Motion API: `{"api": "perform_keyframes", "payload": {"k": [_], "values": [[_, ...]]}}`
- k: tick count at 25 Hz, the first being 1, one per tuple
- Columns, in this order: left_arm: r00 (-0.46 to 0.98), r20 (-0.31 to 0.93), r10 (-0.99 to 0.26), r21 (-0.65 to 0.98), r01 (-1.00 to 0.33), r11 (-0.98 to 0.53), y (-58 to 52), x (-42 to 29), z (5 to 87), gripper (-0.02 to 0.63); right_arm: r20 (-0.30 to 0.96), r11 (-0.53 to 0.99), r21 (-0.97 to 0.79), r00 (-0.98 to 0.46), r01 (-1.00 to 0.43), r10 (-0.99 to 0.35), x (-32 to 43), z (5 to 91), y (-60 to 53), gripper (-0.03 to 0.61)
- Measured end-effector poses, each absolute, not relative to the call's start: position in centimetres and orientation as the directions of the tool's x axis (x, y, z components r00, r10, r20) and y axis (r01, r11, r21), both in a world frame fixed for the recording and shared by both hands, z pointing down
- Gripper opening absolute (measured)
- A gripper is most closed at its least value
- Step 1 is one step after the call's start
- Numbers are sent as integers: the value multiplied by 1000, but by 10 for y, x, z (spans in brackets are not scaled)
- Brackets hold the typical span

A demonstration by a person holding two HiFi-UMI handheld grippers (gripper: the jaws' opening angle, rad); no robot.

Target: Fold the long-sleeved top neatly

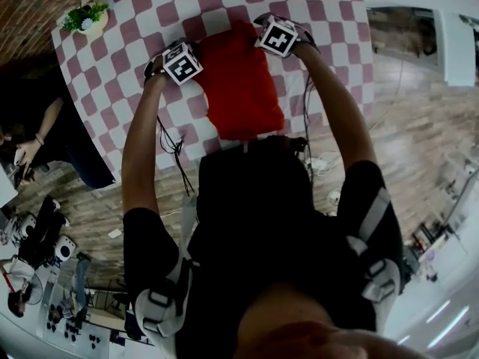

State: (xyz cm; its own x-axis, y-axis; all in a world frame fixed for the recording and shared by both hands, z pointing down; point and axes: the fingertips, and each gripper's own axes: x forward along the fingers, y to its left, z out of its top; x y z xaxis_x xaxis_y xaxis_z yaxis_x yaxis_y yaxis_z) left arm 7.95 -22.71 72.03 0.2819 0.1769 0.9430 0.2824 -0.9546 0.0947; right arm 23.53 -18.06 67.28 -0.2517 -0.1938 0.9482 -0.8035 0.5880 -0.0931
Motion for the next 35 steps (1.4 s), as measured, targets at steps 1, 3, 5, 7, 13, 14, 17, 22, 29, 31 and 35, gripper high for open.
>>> {"api": "perform_keyframes", "payload": {"k": [1, 3, 5, 7, 13, 14, 17, 22, 29, 31, 35], "values": [[279, 943, 180, 98, 285, -954, -227, 80, 721, 120, 950, 606, -108, -262, -788, -170, 233, 678, -181, 213], [272, 943, 190, 109, 288, -951, -227, 81, 720, 120, 949, 623, -142, -285, -769, -136, 227, 685, -183, 213], [268, 942, 201, 120, 290, -950, -226, 81, 720, 120, 947, 637, -163, -302, -754, -114, 224, 689, -185, 212], [266, 940, 213, 133, 288, -948, -226, 81, 721, 120, 944, 650, -188, -318, -736, -88, 220, 691, -186, 209], [268, 931, 248, 173, 274, -946, -226, 81, 723, 114, 951, 669, -200, -307, -716, -44, 228, 708, -195, 144], [270, 929, 252, 176, 277, -945, -225, 81, 723, 99, 952, 671, -202, -305, -713, -37, 228, 708, -195, 129], [275, 933, 234, 150, 296, -943, -224, 80, 723, 83, 950, 692, -210, -311, -691, -22, 219, 699, -191, 75], [321, 931, 174, 89, 263, -961, -233, 80, 715, 75, 955, 672, -200, -296, -713, -30, 219, 689, -180, 57], [434, 901, 19, -90, 229, -969, -256, 96, 686, 74, 961, 634, 49, -137, -772, -241, 248, 667, -198, 52], [474, 880, -36, -156, 216, -964, -263, 101, 673, 73, 948, 617, 112, -102, -779, -301, 251, 654, -202, 52], [537, 832, -140, -288, 202, -936, -268, 106, 646, 74, 909, 582, 254, -16, -772, -417, 254, 624, -204, 52]]}}
